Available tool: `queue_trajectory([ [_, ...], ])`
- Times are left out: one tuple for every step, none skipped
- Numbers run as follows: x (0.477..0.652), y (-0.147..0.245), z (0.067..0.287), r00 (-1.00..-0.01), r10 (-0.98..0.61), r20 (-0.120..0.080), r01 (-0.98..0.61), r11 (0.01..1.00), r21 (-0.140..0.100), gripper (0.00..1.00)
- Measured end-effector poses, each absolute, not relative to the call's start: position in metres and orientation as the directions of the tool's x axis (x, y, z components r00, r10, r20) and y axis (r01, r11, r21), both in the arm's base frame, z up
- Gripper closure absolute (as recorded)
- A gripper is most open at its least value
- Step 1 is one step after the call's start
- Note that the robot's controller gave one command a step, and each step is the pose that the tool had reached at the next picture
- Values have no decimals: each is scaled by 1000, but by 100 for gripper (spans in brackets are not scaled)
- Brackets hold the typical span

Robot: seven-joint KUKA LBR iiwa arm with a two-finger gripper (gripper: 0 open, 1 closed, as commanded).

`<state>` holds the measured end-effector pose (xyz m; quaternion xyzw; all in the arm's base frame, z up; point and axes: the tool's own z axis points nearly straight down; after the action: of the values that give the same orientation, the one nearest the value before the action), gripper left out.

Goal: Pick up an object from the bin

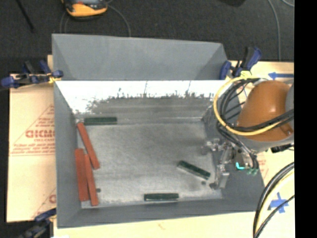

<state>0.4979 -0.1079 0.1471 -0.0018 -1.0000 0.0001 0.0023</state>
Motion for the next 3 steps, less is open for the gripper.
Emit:
queue_trajectory([
  [500, -108, 151, -1000, 0, -3, 0, 1000, -2, 0],
  [482, -159, 70, -1000, -15, -3, -15, 1000, -2, 100],
  [484, -159, 71, -1000, -16, -7, -16, 1000, -3, 0],
])
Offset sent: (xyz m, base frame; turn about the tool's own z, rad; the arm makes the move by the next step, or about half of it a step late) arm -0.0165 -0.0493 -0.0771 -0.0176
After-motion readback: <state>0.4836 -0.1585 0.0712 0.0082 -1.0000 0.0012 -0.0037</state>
